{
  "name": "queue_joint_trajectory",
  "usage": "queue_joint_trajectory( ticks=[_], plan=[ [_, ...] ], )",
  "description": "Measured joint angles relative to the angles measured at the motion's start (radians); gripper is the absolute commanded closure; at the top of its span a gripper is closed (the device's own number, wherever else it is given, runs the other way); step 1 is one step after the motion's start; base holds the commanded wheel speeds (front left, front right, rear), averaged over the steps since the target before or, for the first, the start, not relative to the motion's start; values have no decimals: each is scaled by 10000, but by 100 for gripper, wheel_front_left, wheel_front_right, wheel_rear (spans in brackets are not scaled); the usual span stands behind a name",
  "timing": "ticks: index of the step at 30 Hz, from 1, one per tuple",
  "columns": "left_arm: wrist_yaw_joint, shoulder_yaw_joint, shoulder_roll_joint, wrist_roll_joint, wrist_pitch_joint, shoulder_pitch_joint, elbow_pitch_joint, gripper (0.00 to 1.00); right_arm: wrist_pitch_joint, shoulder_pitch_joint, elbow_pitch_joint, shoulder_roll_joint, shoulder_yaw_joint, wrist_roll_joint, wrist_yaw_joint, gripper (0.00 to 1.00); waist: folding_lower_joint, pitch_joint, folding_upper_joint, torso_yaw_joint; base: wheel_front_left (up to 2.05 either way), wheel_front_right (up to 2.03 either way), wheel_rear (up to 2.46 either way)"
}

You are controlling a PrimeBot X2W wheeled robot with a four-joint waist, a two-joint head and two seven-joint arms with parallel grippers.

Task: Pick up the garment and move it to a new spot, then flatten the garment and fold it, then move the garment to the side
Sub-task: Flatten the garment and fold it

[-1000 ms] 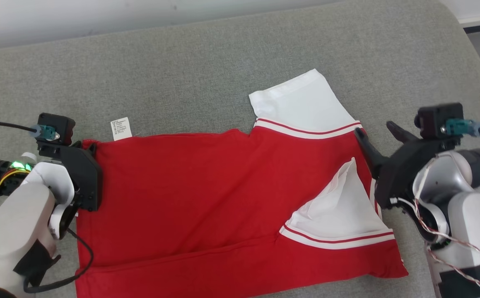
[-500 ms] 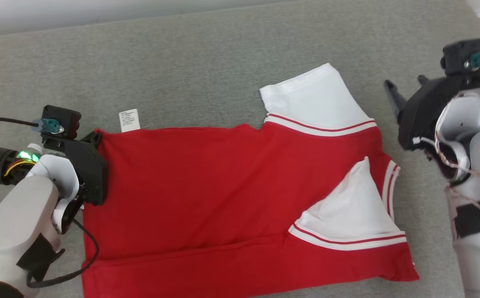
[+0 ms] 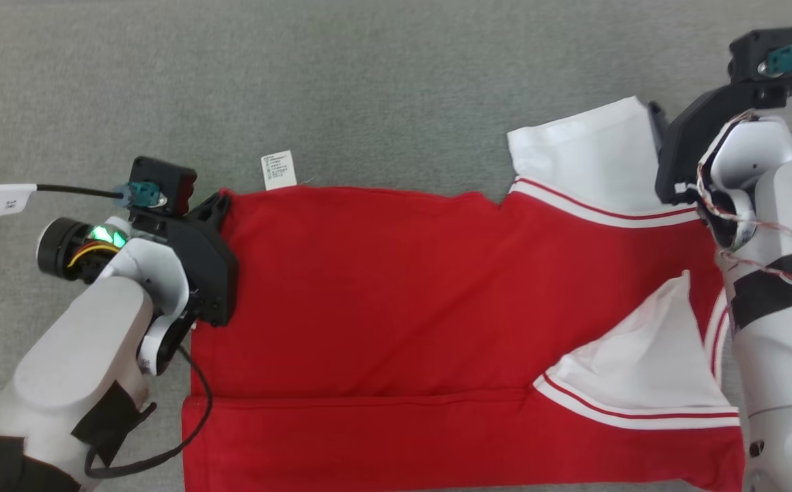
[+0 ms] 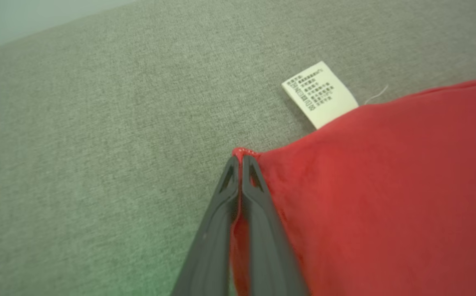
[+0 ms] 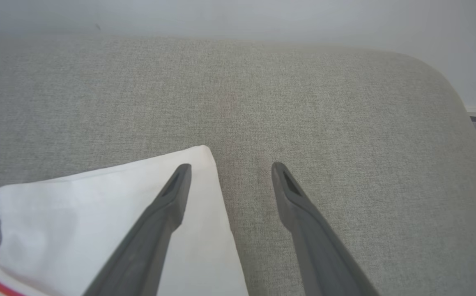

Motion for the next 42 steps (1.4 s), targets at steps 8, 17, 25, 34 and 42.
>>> queue_joint_trajectory(
  ticks=[8, 17, 25, 34, 42],
  plan=[
    [142, -69, -61, 19, 17, -71, -721, 100, -514, -605, 1072, -58, -376, -663, 0, 0, 1, 404, 0, 450, 0, 0, 0],
    [314, -79, 88, 2, 117, 57, -1423, 100, -591, -1048, 1756, 6, -669, -1009, 0, 26, -1, 558, 0, 705, 0, 0, 0],
    [458, -56, 171, -102, 127, 275, -1701, 100, -332, -1267, 2186, 15, -859, -1262, 0, 100, -1, 543, 1, 761, 0, 0, 0],
    [742, 347, 234, -265, -1281, 828, -1927, 100, -1929, -1127, 1967, 176, -644, -330, 0, 100, 0, 299, 1, 650, 0, 0, 0],
    [1018, 451, 182, -42, -2984, 1848, -1971, 100, -2554, 33, 629, 82, 621, 2190, 0, 100, -2, -324, 0, 548, 0, 0, 0]
  ],
)
